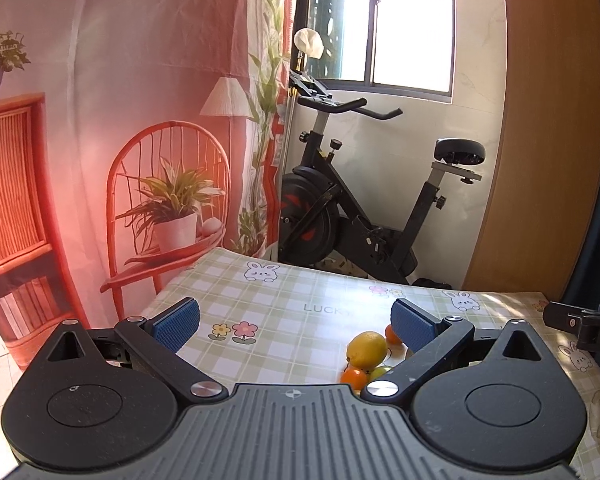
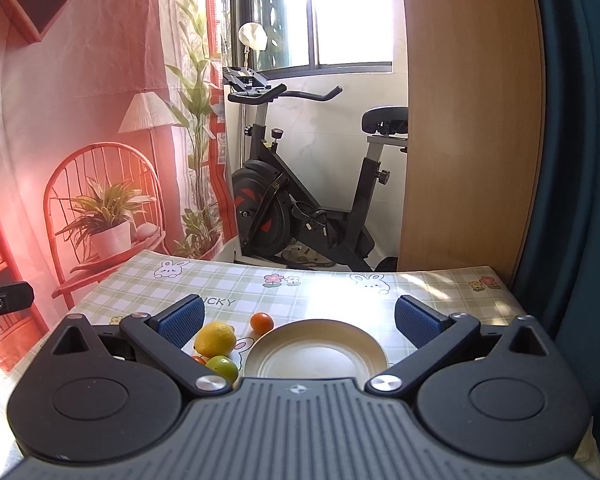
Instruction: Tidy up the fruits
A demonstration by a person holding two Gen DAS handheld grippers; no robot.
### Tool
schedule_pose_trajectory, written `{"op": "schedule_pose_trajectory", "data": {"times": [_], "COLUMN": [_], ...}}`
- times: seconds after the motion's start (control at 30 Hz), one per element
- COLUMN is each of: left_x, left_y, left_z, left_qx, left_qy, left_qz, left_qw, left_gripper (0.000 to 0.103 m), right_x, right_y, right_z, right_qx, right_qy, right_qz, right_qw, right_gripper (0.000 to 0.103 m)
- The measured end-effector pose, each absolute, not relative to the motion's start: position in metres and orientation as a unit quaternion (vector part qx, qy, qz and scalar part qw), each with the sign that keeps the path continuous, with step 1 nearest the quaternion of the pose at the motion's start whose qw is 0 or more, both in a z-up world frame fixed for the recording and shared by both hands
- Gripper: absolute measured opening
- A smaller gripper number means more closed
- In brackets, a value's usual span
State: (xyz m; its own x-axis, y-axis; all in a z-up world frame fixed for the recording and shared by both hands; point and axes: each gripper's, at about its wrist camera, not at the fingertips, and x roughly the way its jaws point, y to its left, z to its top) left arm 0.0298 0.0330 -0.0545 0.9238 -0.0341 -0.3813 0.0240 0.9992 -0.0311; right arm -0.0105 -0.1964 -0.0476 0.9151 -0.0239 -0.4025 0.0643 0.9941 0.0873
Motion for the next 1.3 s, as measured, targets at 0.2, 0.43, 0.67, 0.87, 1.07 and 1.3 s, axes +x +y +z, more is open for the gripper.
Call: {"op": "schedule_pose_trajectory", "data": {"times": [0.2,0.43,0.67,0.87,1.07,1.3], "left_x": [0.049,0.07,0.083,0.079,0.072,0.066], "left_y": [0.037,0.04,0.04,0.033,0.029,0.027], "left_z": [-0.077,-0.104,-0.127,-0.135,-0.144,-0.148], "left_qx": [-0.011,-0.003,0.0,0.018,0.0,0.002], "left_qy": [0.206,0.237,0.266,0.259,0.27,0.26], "left_qz": [-0.024,-0.032,-0.063,-0.079,-0.11,-0.102], "left_qw": [0.978,0.971,0.962,0.962,0.956,0.96], "left_gripper": [0.103,0.103,0.103,0.102,0.102,0.102], "right_x": [0.011,0.028,0.04,0.043,0.042,0.043], "right_y": [-0.201,-0.195,-0.174,-0.162,-0.159,-0.155], "right_z": [-0.079,-0.111,-0.14,-0.161,-0.17,-0.175], "right_qx": [0.071,0.088,0.069,0.072,0.065,0.048], "right_qy": [0.198,0.191,0.226,0.262,0.287,0.303], "right_qz": [0.02,0.05,0.1,0.116,0.117,0.132], "right_qw": [0.977,0.976,0.967,0.955,0.949,0.942], "right_gripper": [0.103,0.103,0.103,0.103,0.1,0.101]}}
